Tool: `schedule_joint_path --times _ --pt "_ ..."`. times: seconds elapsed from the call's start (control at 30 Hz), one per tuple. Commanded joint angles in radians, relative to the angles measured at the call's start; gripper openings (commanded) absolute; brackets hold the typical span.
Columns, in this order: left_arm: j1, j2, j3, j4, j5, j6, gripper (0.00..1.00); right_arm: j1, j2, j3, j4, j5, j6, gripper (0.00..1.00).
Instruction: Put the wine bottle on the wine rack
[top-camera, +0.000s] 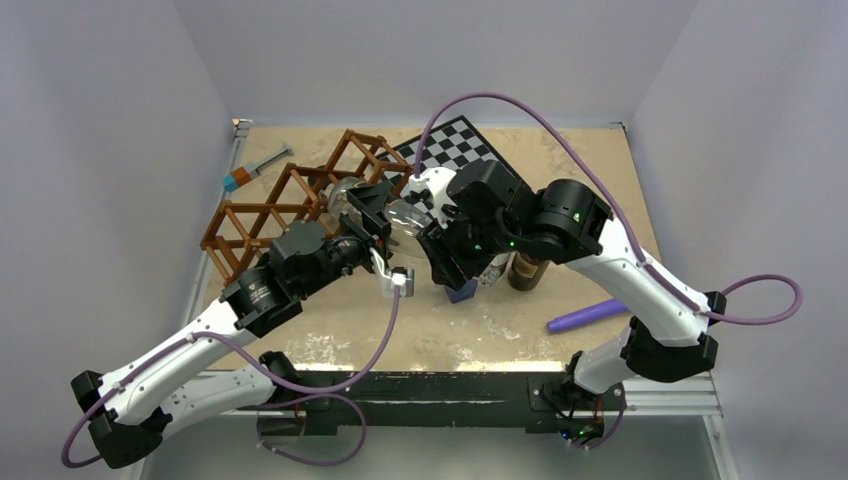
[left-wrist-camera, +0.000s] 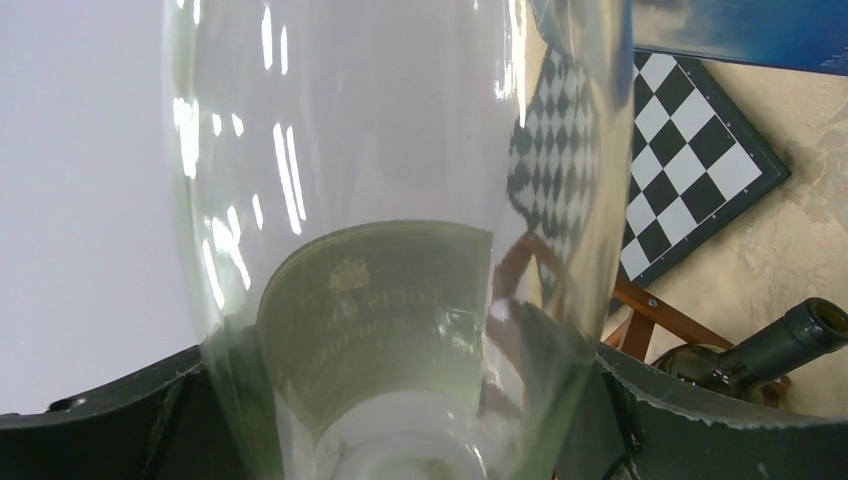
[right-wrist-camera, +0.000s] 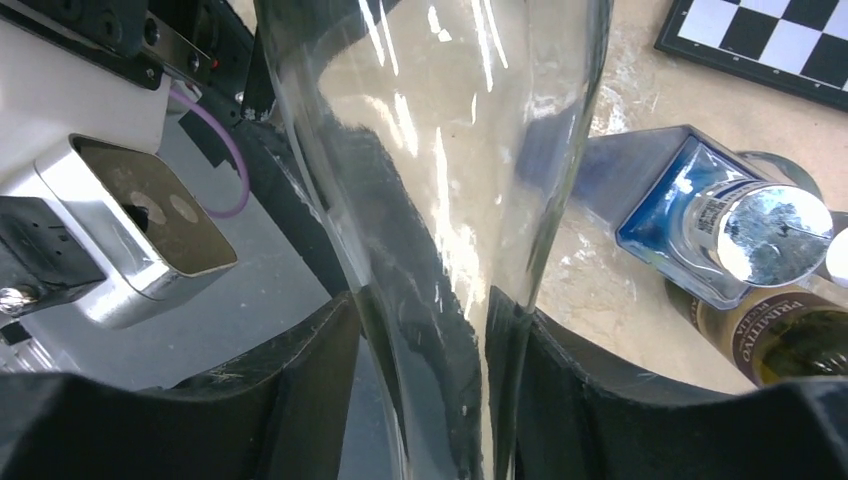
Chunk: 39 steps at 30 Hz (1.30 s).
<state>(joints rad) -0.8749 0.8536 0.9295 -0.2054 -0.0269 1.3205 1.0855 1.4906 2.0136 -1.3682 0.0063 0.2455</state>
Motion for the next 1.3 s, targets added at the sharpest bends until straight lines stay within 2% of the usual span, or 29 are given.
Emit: schedule_joint_path --times 0.0,0.17,0.23,0.27,0.4,0.47,0.53,0.6,0.67,0.7,0.73,0.9,1.03,1.13,1.27 --pt "0.008 -0.016 0.073 0.315 -0.037 -0.087 0.0 0.012 -0.033 -0.029 0.094 0.016 -0.01 0.5" --pt "0.017 0.003 0.086 0.342 -0.066 -0.122 0.0 0.018 -0.042 -0.043 0.103 0.037 -0.018 0.25" --pt "0.019 0.006 0.086 0.347 -0.065 -0.132 0.0 0.02 -0.044 -0.042 0.105 0.048 -0.018 0.04" --pt "0.019 0.007 0.086 0.347 -0.066 -0.138 0.0 0.02 -0.046 -0.042 0.108 0.056 -0.018 0.0" --pt "0.019 -0.004 0.065 0.359 -0.074 -0.147 0.0 0.024 -0.072 -0.058 0.15 0.094 -0.011 0.0" --pt "0.019 -0.02 0.038 0.362 -0.069 -0.146 0.23 0.027 -0.091 -0.062 0.179 0.122 -0.002 0.0" --pt "0.019 -0.039 0.008 0.361 -0.06 -0.142 0.42 0.031 -0.115 -0.068 0.218 0.146 0.0 0.0" --pt "0.019 -0.054 -0.009 0.343 -0.06 -0.156 0.67 0.033 -0.134 -0.058 0.241 0.168 0.005 0.0" --pt "0.019 -0.065 -0.018 0.309 -0.067 -0.175 0.84 0.033 -0.141 -0.037 0.245 0.192 0.009 0.0" --pt "0.019 -0.069 -0.022 0.295 -0.071 -0.182 0.96 0.033 -0.144 -0.026 0.245 0.199 0.01 0.0" --pt "0.019 -0.076 -0.026 0.279 -0.071 -0.187 0.99 0.034 -0.146 -0.016 0.246 0.206 0.011 0.0" --pt "0.019 -0.118 -0.064 0.233 -0.068 -0.209 0.99 0.034 -0.144 0.024 0.245 0.235 0.016 0.0" --pt "0.019 -0.162 -0.07 0.118 -0.048 -0.203 0.99 0.034 -0.126 0.056 0.247 0.242 0.012 0.0" --pt "0.019 -0.183 -0.068 0.03 -0.031 -0.156 0.99 0.034 -0.098 0.093 0.226 0.246 0.005 0.0" --pt "0.019 -0.194 -0.095 0.031 -0.053 -0.061 0.99 0.034 -0.075 0.112 0.21 0.231 -0.004 0.0"
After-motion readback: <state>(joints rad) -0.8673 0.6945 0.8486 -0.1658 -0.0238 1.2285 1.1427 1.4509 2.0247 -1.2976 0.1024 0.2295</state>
